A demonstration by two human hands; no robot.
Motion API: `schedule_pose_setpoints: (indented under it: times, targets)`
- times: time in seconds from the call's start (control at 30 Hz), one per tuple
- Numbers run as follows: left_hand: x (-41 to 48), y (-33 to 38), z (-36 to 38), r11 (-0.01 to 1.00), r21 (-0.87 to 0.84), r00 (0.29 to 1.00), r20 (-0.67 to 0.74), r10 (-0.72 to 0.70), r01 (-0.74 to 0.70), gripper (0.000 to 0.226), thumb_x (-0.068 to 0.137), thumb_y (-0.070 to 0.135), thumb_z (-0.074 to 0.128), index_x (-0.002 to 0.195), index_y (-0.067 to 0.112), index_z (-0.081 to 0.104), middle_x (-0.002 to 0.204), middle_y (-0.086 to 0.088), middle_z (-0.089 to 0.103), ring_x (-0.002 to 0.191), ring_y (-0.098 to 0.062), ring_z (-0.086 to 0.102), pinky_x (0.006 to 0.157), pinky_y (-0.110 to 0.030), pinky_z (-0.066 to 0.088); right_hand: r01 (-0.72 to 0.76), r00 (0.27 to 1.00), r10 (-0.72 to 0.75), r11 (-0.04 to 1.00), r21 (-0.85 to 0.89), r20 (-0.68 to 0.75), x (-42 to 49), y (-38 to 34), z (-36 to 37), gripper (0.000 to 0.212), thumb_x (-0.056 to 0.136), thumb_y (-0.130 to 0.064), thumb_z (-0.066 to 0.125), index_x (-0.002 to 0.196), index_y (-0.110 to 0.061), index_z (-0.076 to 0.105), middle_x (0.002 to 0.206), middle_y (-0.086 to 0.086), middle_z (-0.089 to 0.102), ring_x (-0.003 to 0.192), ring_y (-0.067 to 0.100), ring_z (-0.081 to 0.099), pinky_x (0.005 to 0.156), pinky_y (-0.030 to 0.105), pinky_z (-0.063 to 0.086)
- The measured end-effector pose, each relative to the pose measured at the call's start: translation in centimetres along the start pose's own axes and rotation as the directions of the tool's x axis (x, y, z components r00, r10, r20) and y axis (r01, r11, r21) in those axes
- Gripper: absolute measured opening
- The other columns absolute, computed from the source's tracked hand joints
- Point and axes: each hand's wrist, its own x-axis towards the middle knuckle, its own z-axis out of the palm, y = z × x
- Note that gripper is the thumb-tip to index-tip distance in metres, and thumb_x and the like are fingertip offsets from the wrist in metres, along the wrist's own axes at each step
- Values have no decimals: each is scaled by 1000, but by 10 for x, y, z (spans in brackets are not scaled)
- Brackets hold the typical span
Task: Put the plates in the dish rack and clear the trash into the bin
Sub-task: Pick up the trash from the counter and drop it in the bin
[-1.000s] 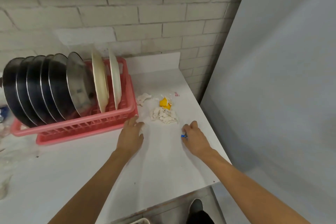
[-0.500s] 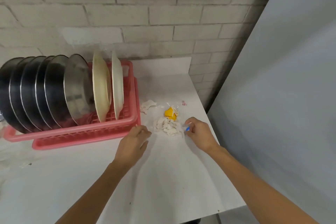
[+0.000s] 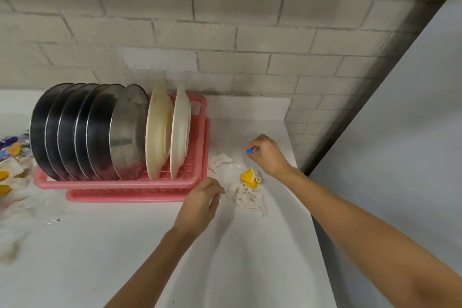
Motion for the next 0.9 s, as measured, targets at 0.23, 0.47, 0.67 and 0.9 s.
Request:
schedule_pose_setpoints:
  times: [0.23, 0.47, 0.67, 0.9]
  targets:
    - [66, 25, 23, 997, 65, 998, 45, -40, 37, 30, 83, -10, 51, 99, 9, 68, 104, 0, 57, 79, -17, 61, 67, -40, 53, -1, 981, 13, 998, -66, 194, 32, 16, 18, 7, 83, -8, 70, 88, -11, 71, 114, 12, 56, 104, 28, 53, 92, 31, 43]
    - [138, 14, 16, 916, 366, 954, 180, -240, 162, 38, 80, -11, 53, 113, 7, 62, 117, -12, 50, 90, -38, 62, 78, -44, 53, -77, 985, 76, 997, -2, 156, 35, 44, 33, 17, 79, 10, 55, 84, -1, 67, 95, 16, 59, 84, 32, 59, 75, 31, 48]
    - [143, 0, 22, 721, 690, 861, 328, -389, 63, 38, 89, -4, 51, 125, 6, 55, 125, -14, 47, 111, -34, 58, 90, -40, 50, -119, 977, 109, 992, 45, 184, 32, 61, 34, 41, 87, 7, 52, 125, -10, 55, 90, 10, 53, 80, 24, 54, 75, 29, 48]
    - [137, -11, 28, 715, 699, 825, 396, -403, 14, 32, 89, 2, 54, 116, 15, 65, 116, -11, 62, 107, -32, 64, 87, -39, 52, -49, 903, 45, 999, -2, 427, 43, 47, 32, 46, 98, -15, 43, 144, -20, 45, 138, 18, 39, 123, 36, 45, 100, 41, 37]
